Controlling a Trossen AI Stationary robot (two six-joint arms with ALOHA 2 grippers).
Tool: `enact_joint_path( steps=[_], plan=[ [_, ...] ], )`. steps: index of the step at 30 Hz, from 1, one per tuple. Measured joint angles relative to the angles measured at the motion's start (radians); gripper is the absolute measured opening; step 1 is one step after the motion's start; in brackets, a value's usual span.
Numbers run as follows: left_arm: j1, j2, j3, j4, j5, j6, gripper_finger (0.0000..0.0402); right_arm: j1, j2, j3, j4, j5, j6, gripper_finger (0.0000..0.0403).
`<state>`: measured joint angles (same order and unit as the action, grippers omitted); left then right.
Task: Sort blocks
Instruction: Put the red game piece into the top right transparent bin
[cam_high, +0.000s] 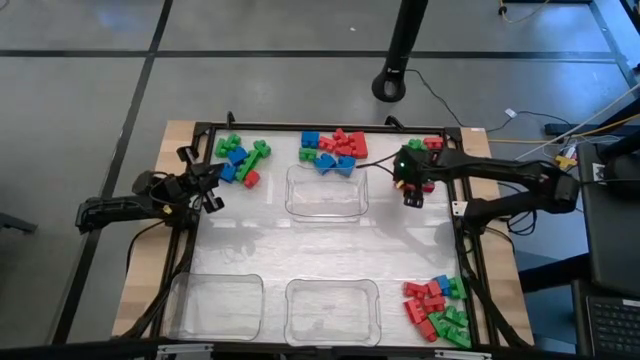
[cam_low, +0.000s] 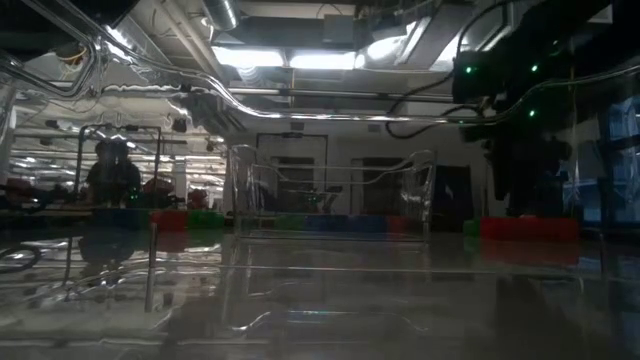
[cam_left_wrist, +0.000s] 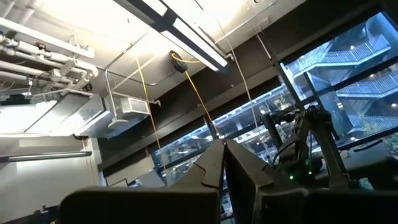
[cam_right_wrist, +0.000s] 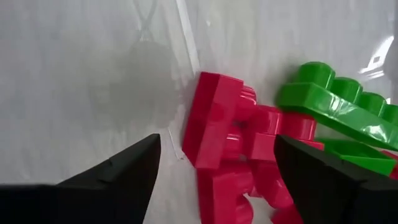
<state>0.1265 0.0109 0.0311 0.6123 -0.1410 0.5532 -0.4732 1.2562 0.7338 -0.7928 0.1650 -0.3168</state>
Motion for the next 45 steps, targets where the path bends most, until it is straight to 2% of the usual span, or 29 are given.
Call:
enact_joint_path(
  steps=[10, 22, 32, 45],
  plan=[
    [0.000, 0.000, 0.000, -0.021, 0.000, -0.023, 0.0006, -0.027, 0.052, -0.069, 0.075, -0.027, -0.005, 0.0280],
    [0.000, 0.000, 0.000, -0.026, 0.000, -0.039, 0.0006, -0.027, 0.057, -0.149, 0.272, 0.000, -0.003, 0.0253],
    [0.000, 0.000, 0.000, -0.023, 0.000, -0.025, 0.0006, -0.025, 0.053, -0.192, 0.312, -0.020, 0.008, 0.0223],
    [0.000, 0.000, 0.000, -0.018, 0.000, -0.002, 0.0006, -0.024, 0.054, -0.184, 0.348, 0.002, -0.056, 0.0106]
  ],
)
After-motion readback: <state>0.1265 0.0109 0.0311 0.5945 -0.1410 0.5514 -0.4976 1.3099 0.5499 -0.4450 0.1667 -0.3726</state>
